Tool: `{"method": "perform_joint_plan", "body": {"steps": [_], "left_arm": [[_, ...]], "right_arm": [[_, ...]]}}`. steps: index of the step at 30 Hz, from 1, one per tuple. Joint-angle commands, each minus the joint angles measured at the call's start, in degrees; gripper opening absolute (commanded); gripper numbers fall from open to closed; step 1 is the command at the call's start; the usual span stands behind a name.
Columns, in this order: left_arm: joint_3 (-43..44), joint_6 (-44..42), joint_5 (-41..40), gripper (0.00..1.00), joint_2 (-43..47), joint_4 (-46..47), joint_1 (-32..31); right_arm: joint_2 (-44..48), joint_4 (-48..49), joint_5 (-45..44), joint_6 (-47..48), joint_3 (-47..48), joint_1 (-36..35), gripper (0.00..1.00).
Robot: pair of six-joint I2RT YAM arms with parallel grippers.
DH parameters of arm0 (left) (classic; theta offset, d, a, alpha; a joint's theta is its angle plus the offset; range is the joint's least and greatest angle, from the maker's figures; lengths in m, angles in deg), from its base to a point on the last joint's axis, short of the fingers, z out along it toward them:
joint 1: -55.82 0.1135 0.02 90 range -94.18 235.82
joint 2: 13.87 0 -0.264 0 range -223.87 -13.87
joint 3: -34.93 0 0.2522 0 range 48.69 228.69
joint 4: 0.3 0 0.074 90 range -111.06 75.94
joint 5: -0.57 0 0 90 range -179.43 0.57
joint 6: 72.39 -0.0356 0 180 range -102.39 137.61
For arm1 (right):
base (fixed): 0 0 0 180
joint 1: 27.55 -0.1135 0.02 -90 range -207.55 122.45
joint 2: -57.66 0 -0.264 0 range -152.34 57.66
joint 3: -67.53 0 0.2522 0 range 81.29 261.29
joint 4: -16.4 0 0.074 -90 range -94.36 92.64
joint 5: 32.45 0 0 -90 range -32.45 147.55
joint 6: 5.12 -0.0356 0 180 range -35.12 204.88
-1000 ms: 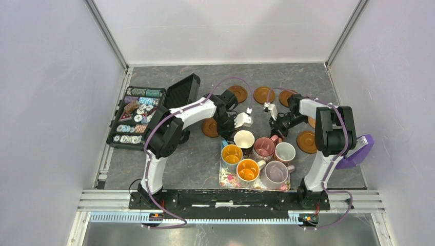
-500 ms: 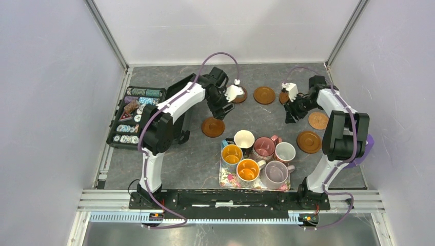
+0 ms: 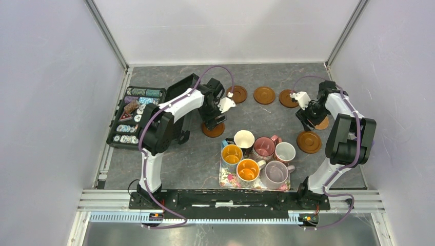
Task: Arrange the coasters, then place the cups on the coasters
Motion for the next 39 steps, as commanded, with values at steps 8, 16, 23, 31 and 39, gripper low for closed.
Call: {"method": "perform_joint_plan", "body": {"steps": [8, 16, 23, 31, 39], "left_arm": [[-0.9, -4.0, -1.5, 0.80, 0.6, 2.2, -0.1], [1.0, -4.0, -0.5, 0.73, -2.0, 4.6, -0.6], [2.9, -2.6, -0.8, 0.68, -4.1, 8.3, -0.9], [5.0, -2.0, -0.1, 0.52, -5.8, 10.2, -1.6], [9.4, 1.8, 2.8, 0.46, -8.9, 11.4, -2.2]], "right_arm": [[-0.8, -1.4, -4.1, 6.1, -4.6, 0.7, 0.70], [-3.4, 3.5, -2.5, 3.4, -5.1, 0.6, 0.64], [-5.1, 7.1, -0.4, 0.9, -4.7, -0.3, 0.61], [-7.0, 10.8, 2.2, -2.6, -4.4, -2.7, 0.60], [-8.5, 14.1, 5.5, -6.2, -3.0, -6.9, 0.59]]}}
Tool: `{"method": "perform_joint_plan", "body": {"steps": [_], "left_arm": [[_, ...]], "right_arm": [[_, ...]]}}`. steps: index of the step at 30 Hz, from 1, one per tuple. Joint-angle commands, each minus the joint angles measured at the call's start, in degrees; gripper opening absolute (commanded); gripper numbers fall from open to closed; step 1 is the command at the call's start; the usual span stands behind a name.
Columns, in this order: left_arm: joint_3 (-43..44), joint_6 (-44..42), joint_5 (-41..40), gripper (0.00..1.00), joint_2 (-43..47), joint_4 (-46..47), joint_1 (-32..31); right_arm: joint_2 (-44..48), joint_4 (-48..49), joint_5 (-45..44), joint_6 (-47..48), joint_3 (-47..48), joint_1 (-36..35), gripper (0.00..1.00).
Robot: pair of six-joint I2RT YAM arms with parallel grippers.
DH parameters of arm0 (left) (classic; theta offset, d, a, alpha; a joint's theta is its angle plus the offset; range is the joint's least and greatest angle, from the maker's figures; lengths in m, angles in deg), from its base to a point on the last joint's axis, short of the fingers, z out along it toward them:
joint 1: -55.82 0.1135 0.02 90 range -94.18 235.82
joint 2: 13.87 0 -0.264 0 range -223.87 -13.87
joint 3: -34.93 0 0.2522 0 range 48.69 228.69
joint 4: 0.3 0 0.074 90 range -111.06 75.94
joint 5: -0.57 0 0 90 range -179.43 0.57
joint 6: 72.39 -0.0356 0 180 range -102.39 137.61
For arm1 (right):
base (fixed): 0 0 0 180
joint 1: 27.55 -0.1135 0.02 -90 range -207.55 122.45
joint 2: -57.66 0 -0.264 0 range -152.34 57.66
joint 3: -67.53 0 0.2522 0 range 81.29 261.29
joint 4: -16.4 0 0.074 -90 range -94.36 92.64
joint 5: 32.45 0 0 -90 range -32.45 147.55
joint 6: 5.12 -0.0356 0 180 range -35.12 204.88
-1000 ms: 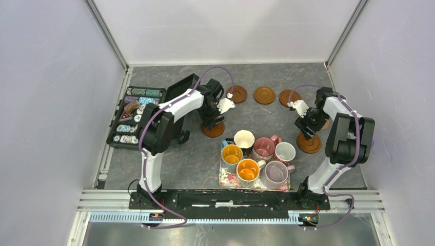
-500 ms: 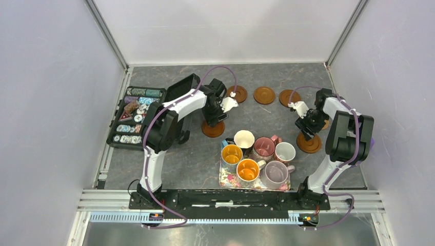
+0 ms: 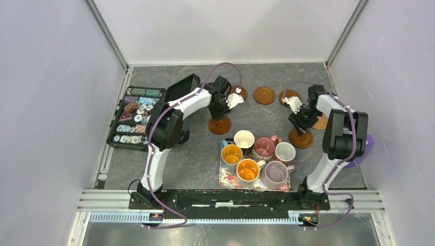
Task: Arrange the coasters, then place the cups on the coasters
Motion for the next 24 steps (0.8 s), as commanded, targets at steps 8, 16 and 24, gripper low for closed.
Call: {"method": "perform_joint_plan", "body": {"steps": [8, 16, 24], "left_arm": [[6.7, 5.2, 4.7, 0.46, -3.7, 4.7, -2.3], [7.8, 7.9, 6.7, 0.46, -4.8, 5.2, -3.3], [8.3, 10.8, 7.0, 0.46, -5.4, 6.0, -3.4]], "right_arm": [[-6.6, 15.5, 9.2, -7.0, 2.4, -6.9, 0.58], [-8.2, 18.7, 11.2, -11.7, 3.3, -11.4, 0.57], [-8.9, 20.1, 13.7, -15.0, 3.2, -13.7, 0.57]]}}
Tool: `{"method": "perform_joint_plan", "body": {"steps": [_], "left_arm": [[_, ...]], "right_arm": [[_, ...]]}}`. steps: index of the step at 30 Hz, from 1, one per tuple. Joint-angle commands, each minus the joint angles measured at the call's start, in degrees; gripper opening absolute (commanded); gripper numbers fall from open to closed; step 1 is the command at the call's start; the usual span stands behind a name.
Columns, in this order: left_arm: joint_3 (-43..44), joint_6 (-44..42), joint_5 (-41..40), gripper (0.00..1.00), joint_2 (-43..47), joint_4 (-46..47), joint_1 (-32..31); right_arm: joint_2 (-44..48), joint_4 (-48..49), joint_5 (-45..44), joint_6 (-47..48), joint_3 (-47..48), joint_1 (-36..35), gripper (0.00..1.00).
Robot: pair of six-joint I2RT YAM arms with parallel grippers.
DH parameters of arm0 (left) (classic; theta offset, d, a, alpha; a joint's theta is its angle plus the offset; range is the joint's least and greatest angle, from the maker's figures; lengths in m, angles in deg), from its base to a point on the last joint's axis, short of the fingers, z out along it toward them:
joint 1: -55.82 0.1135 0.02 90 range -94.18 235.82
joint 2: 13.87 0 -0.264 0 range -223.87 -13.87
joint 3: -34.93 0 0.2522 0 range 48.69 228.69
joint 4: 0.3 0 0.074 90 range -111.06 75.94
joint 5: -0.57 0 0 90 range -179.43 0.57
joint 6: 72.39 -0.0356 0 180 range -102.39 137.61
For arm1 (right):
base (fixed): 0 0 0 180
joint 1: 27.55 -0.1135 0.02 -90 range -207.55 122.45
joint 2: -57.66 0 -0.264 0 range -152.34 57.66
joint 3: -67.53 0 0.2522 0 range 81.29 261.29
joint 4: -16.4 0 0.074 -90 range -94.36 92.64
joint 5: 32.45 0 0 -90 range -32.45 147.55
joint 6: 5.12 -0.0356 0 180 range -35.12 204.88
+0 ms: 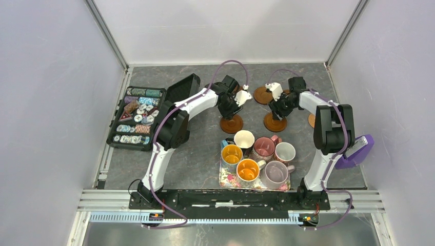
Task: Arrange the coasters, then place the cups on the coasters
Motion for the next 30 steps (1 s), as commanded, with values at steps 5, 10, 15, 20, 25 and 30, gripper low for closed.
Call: {"method": "perform_joint_plan", "body": {"steps": [5, 10, 15, 20, 25, 30], "left_arm": [[2.1, 4.1, 1.0, 0.46, -1.1, 2.9, -0.3], [1.3, 4.2, 0.2, 0.46, -0.6, 3.0, 0.1], [0.5, 3.6, -0.8, 0.46, 0.1, 3.5, 0.8], [0.7, 3.3, -1.5, 0.47, 0.2, 4.1, 0.8], [0.9, 3.7, -1.6, 0.52, 0.3, 4.4, 0.9], [0.9, 3.8, -0.7, 0.62, 2.2, 3.9, 0.9]], "right_arm": [[-3.5, 2.8, 3.1, -3.0, -3.1, -3.6, 0.56], [-2.7, 3.2, 4.1, -4.0, -5.0, -4.5, 0.56], [-2.2, 3.1, 5.0, -4.3, -5.9, -5.2, 0.56], [-2.1, 3.1, 5.6, -4.8, -5.6, -5.5, 0.57], [-1.8, 2.3, 6.4, -5.5, -4.2, -5.5, 0.58], [0.2, 1.4, 6.4, -6.1, -2.8, -5.4, 0.62]]}}
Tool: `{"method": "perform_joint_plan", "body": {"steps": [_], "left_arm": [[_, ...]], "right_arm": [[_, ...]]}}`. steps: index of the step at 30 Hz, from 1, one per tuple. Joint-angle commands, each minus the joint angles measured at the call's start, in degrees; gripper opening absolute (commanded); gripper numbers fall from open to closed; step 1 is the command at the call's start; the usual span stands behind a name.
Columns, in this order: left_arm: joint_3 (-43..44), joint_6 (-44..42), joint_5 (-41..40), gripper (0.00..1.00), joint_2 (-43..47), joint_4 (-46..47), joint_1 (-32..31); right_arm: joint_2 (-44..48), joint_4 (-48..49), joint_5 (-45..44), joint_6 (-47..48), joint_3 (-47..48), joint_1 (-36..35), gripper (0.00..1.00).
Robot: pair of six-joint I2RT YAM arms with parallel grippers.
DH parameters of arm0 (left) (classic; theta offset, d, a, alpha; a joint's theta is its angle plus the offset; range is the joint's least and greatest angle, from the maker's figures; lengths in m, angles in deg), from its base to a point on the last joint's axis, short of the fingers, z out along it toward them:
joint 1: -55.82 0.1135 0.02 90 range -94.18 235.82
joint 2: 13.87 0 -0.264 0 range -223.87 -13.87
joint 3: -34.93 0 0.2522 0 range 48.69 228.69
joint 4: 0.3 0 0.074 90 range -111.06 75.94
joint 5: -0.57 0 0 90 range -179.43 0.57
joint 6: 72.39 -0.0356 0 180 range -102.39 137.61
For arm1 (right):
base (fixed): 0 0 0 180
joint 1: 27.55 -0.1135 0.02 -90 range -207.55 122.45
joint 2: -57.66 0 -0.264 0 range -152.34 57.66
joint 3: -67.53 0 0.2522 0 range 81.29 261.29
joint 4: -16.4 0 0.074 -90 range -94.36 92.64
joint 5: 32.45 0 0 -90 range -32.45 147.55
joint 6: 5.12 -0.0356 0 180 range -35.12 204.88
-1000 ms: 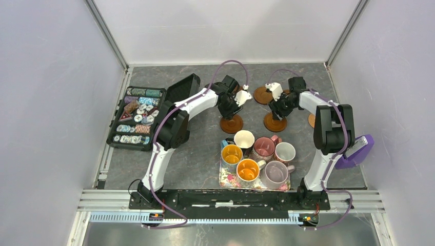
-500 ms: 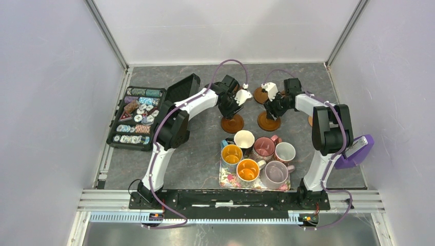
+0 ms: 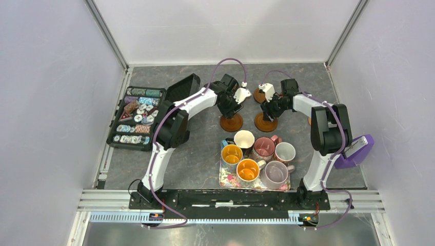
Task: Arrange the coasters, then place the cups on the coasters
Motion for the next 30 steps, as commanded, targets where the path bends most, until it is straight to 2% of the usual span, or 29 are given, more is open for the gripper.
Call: {"method": "perform_joint_plan", "body": {"steps": [1, 9, 13, 14, 16, 24, 30], "left_arm": [[0.8, 1.7, 0.4, 0.63, 2.7, 1.1, 0.2], [0.3, 1.7, 0.6, 0.73, 6.0, 0.1, 0.2], [-0.3, 2.0, 0.5, 0.80, 8.0, 0.1, 0.2], [-0.5, 2.1, 0.6, 0.89, 8.5, 0.1, 0.2], [-1.1, 2.2, 0.6, 0.94, 9.5, 0.1, 0.2], [-3.0, 2.3, 1.4, 0.97, 12.7, 0.1, 0.2], [-3.3, 2.0, 1.3, 0.98, 13.2, 0.1, 0.2]], "right_arm": [[0.6, -6.0, 0.9, -1.6, 0.3, -0.8, 0.63], [5.5, -7.1, 1.9, -3.2, 4.6, 1.5, 0.69], [7.8, -9.5, 1.7, -2.9, 7.0, 6.2, 0.75], [8.1, -10.8, 1.6, -2.4, 7.9, 8.5, 0.76], [8.5, -13.4, 0.9, -0.9, 9.5, 12.3, 0.77], [8.5, -17.8, -10.1, 3.5, 11.2, 24.2, 0.76], [2.4, -19.1, -15.6, 5.1, 14.1, 28.9, 0.74]]}}
